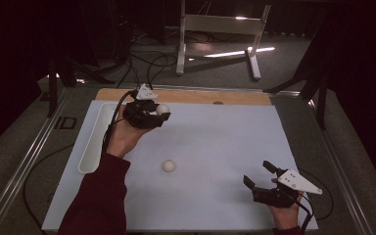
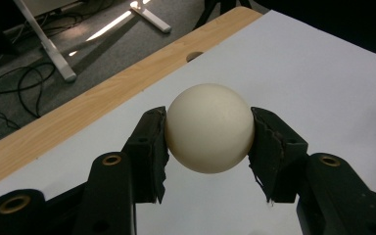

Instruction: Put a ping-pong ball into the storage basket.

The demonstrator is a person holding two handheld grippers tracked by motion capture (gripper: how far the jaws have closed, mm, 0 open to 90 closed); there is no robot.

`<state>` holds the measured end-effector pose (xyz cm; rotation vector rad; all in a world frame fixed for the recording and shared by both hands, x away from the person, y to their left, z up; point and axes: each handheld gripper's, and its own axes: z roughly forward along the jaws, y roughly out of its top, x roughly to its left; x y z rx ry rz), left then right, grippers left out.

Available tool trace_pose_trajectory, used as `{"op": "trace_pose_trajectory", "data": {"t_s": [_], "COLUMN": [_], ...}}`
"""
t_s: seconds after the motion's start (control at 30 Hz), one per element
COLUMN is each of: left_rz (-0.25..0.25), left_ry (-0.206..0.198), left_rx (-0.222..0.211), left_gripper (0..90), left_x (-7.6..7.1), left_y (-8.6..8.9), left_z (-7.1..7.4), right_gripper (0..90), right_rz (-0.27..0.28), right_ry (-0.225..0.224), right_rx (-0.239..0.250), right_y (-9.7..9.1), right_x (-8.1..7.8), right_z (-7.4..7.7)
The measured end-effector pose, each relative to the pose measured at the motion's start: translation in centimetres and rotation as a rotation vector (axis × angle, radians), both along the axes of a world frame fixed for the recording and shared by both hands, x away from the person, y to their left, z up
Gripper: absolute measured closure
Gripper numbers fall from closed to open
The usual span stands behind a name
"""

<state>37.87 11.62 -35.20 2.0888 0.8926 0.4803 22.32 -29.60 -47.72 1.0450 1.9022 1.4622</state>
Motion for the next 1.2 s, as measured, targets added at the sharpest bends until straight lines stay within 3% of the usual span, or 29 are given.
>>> {"op": "trace_pose_trajectory", "data": {"t_s": [1.2], "left_rz": [0.054], "left_ry": [-0.010], "left_rx": [-0.002], "left_gripper": [51.7], "left_x": [-1.1], "left_y": [3.5], "left_z": [-0.9], "right_gripper": [8.8], "right_rz": [0.001], "right_ry": [-0.001], "right_rx": [-0.004], "right_y": [0.1], "right_x": [0.0], "right_z": [0.0]}}
